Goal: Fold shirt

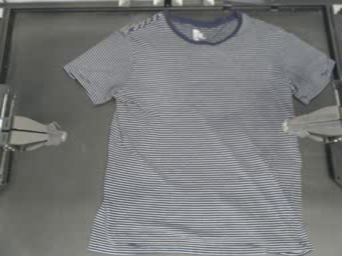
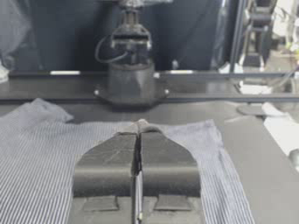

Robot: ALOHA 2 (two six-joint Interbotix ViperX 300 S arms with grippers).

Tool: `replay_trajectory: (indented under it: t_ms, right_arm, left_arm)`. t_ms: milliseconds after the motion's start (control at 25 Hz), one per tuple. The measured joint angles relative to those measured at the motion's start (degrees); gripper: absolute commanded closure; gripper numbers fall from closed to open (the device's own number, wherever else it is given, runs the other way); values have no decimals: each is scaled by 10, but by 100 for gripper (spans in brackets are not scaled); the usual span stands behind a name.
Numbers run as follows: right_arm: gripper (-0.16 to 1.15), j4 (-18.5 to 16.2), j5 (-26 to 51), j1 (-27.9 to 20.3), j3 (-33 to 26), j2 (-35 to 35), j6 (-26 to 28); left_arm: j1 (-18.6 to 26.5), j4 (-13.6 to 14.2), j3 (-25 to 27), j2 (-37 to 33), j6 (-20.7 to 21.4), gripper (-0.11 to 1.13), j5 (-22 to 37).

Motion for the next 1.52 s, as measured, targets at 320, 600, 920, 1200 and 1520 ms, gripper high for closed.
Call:
replay_trajectory:
  t_ms: [320, 600, 920, 1200, 1520]
  right_arm:
    - [74, 8, -1, 3, 10, -1, 12]
    - [-4, -4, 67, 4, 5, -25, 14]
    - [-1, 36, 249, 7, -40, -86, 16]
    - [-1, 104, 498, 8, -130, -84, 22]
    - [-1, 90, 675, 12, -202, -35, 88]
  left_arm:
    - [0, -3, -21, -1, -3, 90, 24]
    - [0, -4, -58, 18, -13, 1, 103]
    - [0, -4, -124, 79, -13, 5, 211]
    - [-13, -4, -214, 138, -15, 5, 367]
    - [-50, 9, -303, 243, -65, 7, 523]
